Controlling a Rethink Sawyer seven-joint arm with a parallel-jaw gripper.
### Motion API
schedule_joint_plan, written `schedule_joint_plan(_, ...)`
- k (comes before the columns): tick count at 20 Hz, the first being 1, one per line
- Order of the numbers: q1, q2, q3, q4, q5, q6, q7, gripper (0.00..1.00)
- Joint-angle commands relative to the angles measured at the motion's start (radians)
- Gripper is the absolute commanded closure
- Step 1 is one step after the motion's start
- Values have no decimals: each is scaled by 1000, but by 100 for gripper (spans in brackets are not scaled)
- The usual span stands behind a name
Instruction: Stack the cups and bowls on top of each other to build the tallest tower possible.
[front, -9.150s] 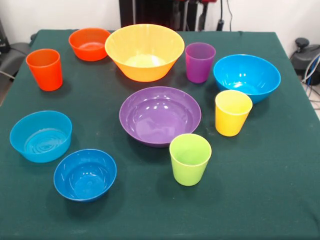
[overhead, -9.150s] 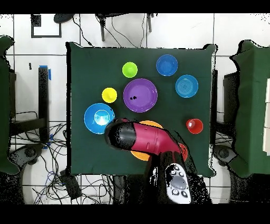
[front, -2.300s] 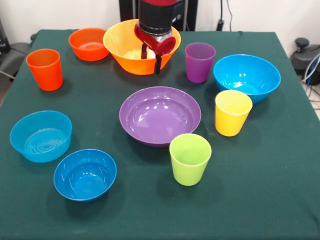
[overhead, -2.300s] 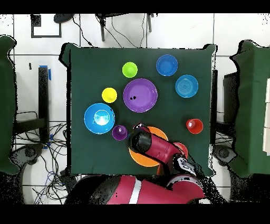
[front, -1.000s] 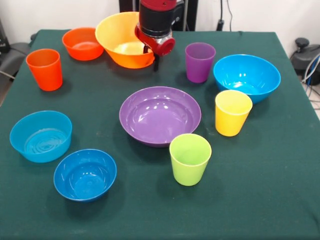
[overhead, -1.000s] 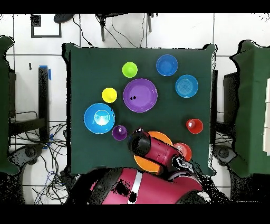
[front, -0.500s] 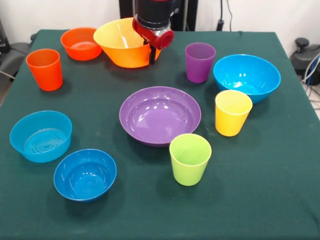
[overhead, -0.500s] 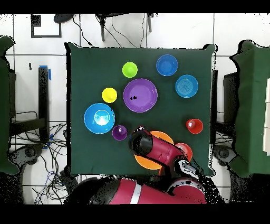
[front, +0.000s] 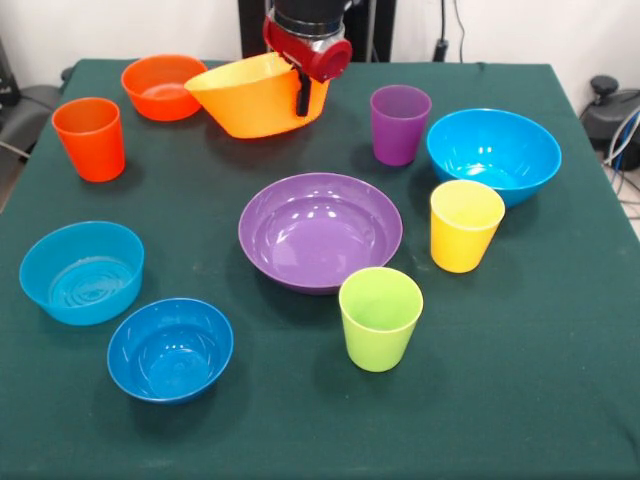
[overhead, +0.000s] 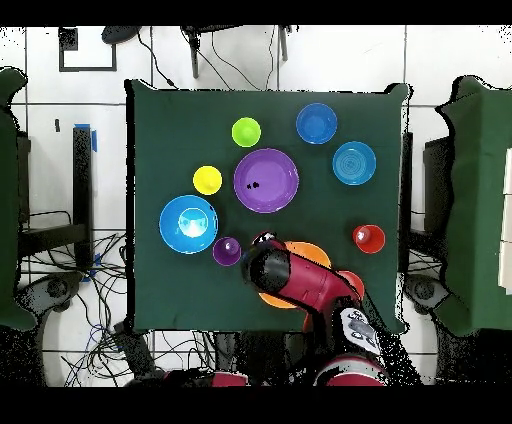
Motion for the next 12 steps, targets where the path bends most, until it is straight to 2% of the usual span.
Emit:
schedule_joint_plan(1, 33, -29, 89, -4, -44, 48, 52, 100)
schedule_joint_plan(2, 32, -27, 90, -5, -50, 36, 49, 100)
schedule_joint_plan(3, 32, -26, 90, -4, -50, 32, 49, 0)
schedule_joint_plan(7, 25, -20, 96, -3, -50, 25, 50, 0)
schedule_joint_plan(12, 6, 25, 118, -5, -47, -33, 68, 0)
